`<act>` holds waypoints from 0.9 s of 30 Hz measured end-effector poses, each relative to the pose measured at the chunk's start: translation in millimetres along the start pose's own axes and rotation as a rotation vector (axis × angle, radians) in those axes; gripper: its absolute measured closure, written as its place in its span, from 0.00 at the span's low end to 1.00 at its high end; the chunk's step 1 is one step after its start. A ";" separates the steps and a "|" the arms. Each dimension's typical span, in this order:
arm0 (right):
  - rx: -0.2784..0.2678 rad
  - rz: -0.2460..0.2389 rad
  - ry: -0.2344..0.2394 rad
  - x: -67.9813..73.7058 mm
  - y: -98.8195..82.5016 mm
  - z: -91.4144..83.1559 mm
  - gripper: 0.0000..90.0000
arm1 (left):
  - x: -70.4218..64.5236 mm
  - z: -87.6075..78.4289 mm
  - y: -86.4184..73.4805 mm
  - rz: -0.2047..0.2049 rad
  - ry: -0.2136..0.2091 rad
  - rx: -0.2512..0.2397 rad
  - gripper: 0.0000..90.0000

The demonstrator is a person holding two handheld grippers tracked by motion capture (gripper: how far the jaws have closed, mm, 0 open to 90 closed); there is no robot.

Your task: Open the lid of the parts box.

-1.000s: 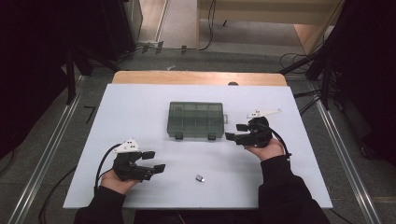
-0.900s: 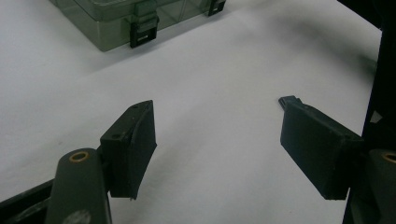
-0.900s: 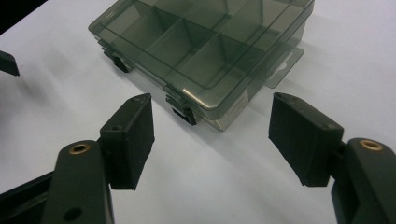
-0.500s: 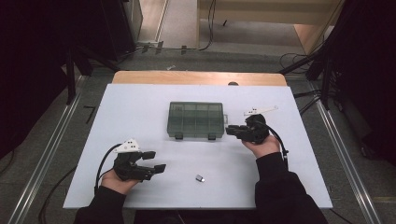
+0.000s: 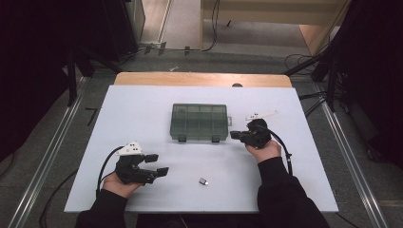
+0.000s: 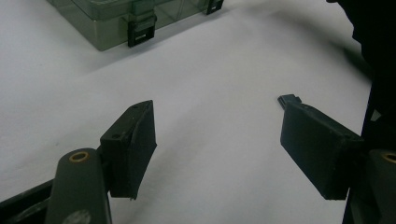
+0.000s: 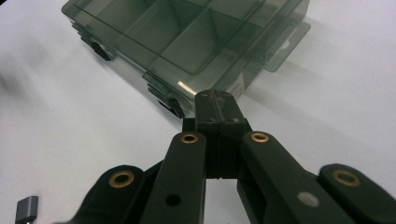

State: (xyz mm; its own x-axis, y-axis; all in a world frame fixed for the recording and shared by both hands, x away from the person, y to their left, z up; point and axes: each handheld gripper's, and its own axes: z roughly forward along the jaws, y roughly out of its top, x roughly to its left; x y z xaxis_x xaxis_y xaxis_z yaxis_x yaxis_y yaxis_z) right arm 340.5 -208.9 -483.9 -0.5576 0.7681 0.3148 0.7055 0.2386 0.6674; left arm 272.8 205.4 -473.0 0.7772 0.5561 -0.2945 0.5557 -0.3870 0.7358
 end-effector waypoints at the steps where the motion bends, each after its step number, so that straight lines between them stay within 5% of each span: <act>1: 0.000 0.008 0.007 -1.3 -0.6 0.4 0.98 | 0.1 -0.1 0.0 -0.001 0.001 0.000 0.30; 27: 0.048 0.014 0.025 -3.4 -7.2 14.5 0.98 | 2.3 -0.5 -0.6 -0.004 0.005 -0.015 0.30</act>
State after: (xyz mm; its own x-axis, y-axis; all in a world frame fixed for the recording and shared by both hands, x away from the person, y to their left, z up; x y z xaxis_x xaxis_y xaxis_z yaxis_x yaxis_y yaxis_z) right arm 343.7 -204.6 -499.6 -0.5581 0.7564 0.3412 0.7330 0.2566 0.6300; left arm 274.1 207.2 -473.8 0.7737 0.5609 -0.2945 0.5539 -0.3736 0.7440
